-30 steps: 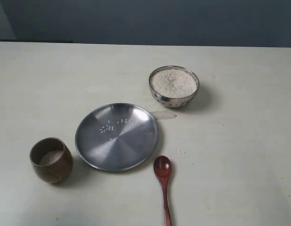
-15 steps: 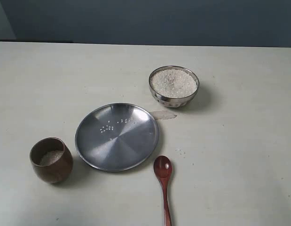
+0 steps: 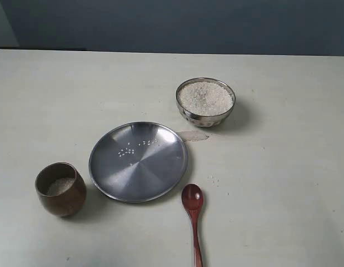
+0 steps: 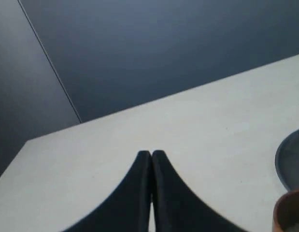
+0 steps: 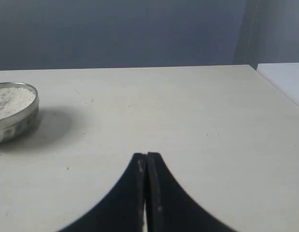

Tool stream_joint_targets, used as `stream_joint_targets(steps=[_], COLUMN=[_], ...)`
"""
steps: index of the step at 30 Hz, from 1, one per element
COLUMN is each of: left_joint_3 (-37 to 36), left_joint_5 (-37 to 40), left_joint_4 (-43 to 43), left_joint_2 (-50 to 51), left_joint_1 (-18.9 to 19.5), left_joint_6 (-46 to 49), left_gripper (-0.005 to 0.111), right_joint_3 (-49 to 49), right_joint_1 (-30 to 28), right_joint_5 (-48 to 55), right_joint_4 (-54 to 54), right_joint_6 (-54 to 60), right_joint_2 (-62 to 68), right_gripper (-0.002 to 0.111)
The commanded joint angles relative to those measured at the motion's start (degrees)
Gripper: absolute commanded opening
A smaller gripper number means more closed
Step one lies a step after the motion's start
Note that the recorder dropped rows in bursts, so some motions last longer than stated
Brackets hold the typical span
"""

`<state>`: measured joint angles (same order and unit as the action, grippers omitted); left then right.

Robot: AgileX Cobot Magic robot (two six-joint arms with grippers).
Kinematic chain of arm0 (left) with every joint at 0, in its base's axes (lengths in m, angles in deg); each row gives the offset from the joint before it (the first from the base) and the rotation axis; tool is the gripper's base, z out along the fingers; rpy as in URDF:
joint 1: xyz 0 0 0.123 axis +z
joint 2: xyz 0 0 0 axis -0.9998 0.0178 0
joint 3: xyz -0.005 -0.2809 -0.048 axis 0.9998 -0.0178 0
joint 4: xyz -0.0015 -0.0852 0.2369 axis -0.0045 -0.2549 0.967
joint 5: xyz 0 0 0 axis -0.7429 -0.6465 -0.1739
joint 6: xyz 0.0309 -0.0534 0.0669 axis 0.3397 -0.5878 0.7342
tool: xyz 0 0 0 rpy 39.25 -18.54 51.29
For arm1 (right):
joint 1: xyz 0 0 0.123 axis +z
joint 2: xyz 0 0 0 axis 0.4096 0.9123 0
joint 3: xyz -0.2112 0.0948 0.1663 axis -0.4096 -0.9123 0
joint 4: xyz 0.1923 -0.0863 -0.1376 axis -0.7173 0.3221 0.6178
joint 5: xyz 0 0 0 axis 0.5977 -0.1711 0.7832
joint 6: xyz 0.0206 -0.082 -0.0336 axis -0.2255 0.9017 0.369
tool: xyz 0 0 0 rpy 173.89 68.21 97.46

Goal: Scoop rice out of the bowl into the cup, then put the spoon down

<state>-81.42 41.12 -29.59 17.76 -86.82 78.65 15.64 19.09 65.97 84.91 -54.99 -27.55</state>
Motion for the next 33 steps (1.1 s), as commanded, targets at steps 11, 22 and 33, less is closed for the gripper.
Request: stream_joint_targets(steps=[11,22,33], left_joint_3=[-0.21,12.29,29.45], left_joint_5=[-17.2,-2.99,18.7], left_joint_4=[-32.99,-26.38,-24.42], left_joint_2=[-0.28,-0.28,6.62], left_joint_1=[0.12,0.12,0.12], left_joint_6=[-7.07,-8.37,1.56], left_gripper=[0.0,0.0,0.0], right_joint_3=[-0.4,-0.4,-0.4], right_joint_1=[0.1,0.1,0.1], right_joint_5=[-0.65,-0.65,-0.45], right_joint_4=[0.0,0.0,0.0], right_joint_6=[0.0,0.0,0.0], right_joint_2=[-0.35,-0.35,-0.35], right_gripper=[-0.001,-0.001,-0.001])
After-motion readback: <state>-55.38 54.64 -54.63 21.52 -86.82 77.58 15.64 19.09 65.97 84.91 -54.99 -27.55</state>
